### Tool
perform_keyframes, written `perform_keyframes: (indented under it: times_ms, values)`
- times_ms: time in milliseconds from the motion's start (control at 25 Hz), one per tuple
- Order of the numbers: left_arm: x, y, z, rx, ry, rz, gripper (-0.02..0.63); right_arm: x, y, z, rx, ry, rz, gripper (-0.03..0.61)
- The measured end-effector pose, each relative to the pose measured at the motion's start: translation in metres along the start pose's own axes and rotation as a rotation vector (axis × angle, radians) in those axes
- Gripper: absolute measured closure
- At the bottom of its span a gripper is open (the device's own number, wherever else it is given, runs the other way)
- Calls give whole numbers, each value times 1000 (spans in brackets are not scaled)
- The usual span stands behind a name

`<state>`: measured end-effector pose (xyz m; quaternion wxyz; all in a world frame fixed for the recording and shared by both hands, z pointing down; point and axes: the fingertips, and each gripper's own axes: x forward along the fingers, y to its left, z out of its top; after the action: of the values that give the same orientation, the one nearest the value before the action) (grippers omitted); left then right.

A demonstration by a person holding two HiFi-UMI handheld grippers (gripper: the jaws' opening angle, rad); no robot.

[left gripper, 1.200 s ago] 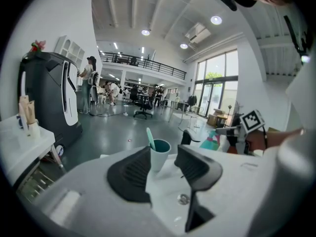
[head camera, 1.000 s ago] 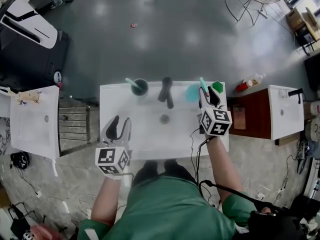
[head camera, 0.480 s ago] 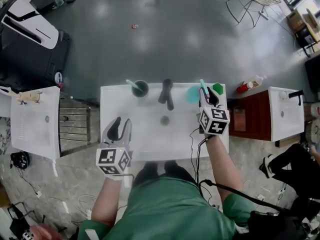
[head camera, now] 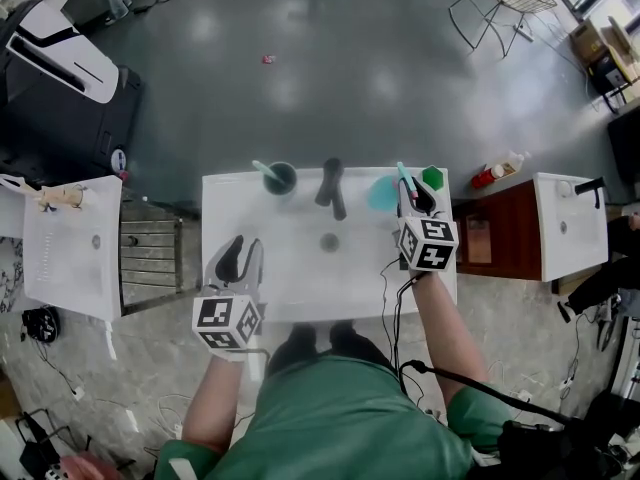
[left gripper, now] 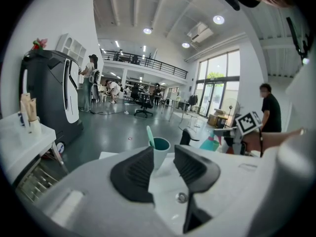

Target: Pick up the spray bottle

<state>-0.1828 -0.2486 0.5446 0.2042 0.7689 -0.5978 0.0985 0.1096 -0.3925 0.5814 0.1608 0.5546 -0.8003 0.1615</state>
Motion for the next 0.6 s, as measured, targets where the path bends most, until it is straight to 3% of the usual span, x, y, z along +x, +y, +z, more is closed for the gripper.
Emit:
perform_keyframes:
  times_ms: [600]
  values:
    - [-16,-14,13,15,-37,-29,488,-52,24,15,-77,-32,71,514]
